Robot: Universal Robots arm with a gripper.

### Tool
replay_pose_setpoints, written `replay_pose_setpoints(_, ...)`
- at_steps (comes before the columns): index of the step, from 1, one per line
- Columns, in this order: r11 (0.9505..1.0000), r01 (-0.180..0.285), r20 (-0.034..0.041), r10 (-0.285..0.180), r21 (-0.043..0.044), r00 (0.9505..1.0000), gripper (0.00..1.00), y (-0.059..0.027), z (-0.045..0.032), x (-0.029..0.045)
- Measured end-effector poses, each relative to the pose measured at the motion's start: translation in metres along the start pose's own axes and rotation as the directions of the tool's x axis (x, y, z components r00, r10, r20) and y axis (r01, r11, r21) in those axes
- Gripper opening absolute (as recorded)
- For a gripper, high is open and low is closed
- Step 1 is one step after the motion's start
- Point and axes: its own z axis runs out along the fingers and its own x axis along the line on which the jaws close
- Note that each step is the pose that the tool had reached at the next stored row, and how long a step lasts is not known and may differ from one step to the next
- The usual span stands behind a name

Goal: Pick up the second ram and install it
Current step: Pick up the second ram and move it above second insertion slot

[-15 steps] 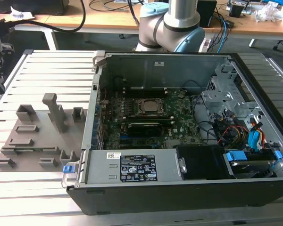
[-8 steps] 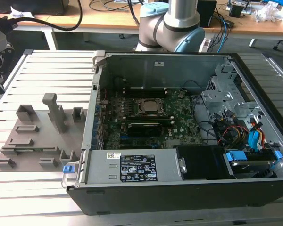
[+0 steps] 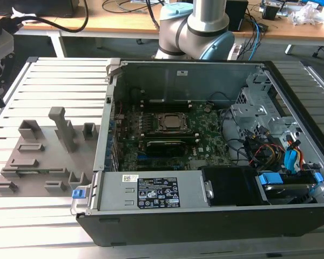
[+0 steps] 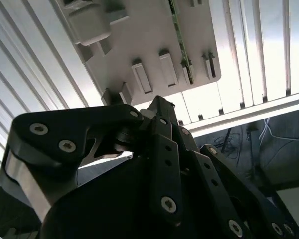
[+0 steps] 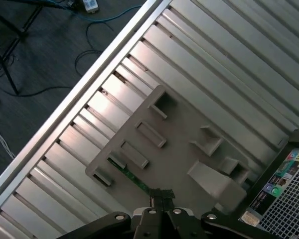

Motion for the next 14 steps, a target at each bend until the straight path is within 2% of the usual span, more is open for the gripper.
replay_pose_setpoints(5, 0.9977, 0.067, -0.0019, -0.067, -0.0017, 0.9977, 0.10, 0.0000, 0.0000, 0.0000)
replay_pose_setpoints(7, 0.9934, 0.115, -0.0032, -0.115, -0.0030, 0.9934, 0.10, 0.0000, 0.0000, 0.0000)
replay_pose_setpoints(13, 0.9828, 0.185, -0.0051, -0.185, -0.0050, 0.9828, 0.10, 0.0000, 0.0000, 0.0000)
replay_pose_setpoints(14, 0.9791, 0.203, -0.0055, -0.203, -0.0056, 0.9791, 0.10, 0.0000, 0.0000, 0.0000)
